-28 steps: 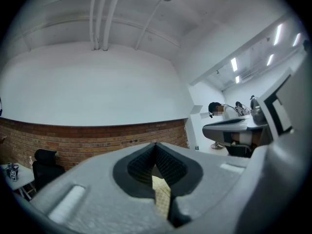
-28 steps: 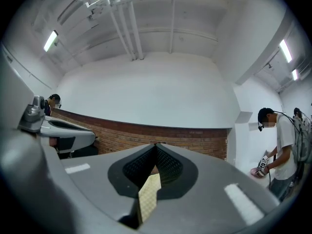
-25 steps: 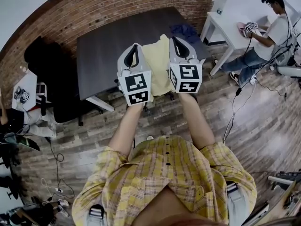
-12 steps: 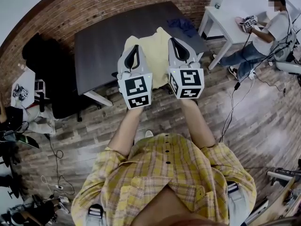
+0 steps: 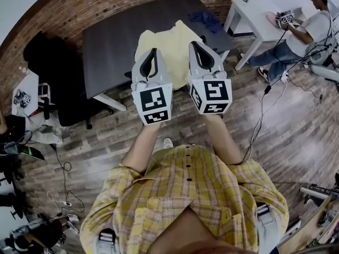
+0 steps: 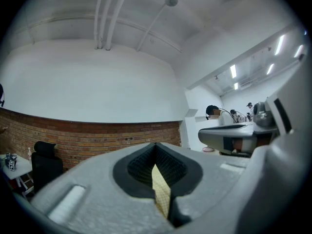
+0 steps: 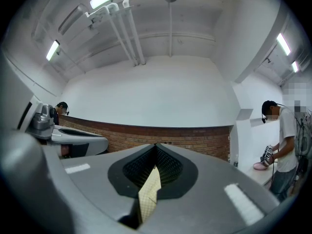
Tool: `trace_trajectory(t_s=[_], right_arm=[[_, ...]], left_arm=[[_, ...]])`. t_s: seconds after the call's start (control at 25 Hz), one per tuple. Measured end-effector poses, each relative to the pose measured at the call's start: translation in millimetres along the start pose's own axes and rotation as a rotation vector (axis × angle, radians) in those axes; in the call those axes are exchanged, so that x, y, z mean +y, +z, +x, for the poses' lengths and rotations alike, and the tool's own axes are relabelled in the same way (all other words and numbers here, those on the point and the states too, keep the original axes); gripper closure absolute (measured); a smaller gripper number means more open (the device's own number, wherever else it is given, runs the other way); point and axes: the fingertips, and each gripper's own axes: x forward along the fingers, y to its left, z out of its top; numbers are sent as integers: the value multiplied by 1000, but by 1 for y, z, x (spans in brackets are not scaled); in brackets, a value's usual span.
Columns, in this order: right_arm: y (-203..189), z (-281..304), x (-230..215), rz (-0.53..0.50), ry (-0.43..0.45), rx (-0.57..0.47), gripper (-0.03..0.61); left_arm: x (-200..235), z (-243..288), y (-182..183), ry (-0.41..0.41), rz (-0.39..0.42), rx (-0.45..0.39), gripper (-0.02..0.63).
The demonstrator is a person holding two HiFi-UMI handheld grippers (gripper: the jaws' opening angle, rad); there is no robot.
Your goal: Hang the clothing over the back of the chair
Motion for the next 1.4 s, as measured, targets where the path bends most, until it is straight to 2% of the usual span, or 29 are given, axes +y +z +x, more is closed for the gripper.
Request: trace_trajectory(t_s=[0.8, 1.4], right_arm=[[-26, -37, 33, 30, 23, 44, 586], [-41, -60, 48, 39, 38, 81, 587]], left_arm=[[-11, -45, -25, -11, -38, 41, 614], [-20, -74, -42, -5, -36, 64, 614]])
